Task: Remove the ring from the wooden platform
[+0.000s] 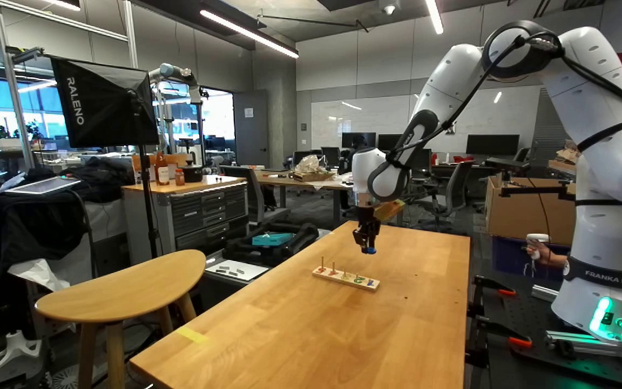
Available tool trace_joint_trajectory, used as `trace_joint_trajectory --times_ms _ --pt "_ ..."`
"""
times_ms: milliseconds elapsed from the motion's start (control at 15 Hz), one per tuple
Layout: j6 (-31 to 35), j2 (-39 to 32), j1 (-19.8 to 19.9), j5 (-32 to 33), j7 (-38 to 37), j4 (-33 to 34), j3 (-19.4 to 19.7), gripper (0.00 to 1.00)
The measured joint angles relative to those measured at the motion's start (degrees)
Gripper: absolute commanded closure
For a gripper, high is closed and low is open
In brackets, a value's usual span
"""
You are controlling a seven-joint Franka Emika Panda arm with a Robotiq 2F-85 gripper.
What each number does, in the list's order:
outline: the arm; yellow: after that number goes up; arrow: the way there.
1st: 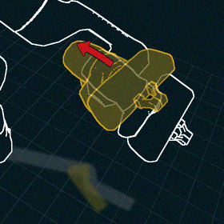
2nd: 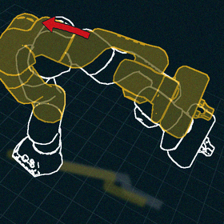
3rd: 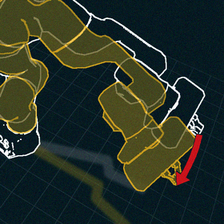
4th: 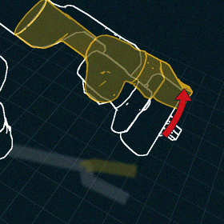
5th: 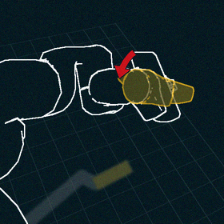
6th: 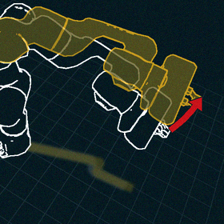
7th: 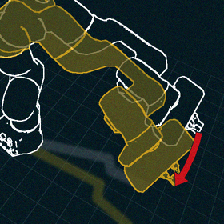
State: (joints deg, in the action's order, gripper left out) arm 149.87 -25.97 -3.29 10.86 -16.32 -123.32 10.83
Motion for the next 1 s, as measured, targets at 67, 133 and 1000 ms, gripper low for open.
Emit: trace_joint_trajectory --times_ms 67,133,1000 --pt "0.0 -0.8 0.1 0.0 -0.2 0.0 0.0 0.82" --pt "0.0 -1.5 0.1 0.0 -0.4 0.0 0.0 0.82" --pt "-10.6 13.2 -2.6 -0.3 0.3 -0.4 -6.4 0.0"
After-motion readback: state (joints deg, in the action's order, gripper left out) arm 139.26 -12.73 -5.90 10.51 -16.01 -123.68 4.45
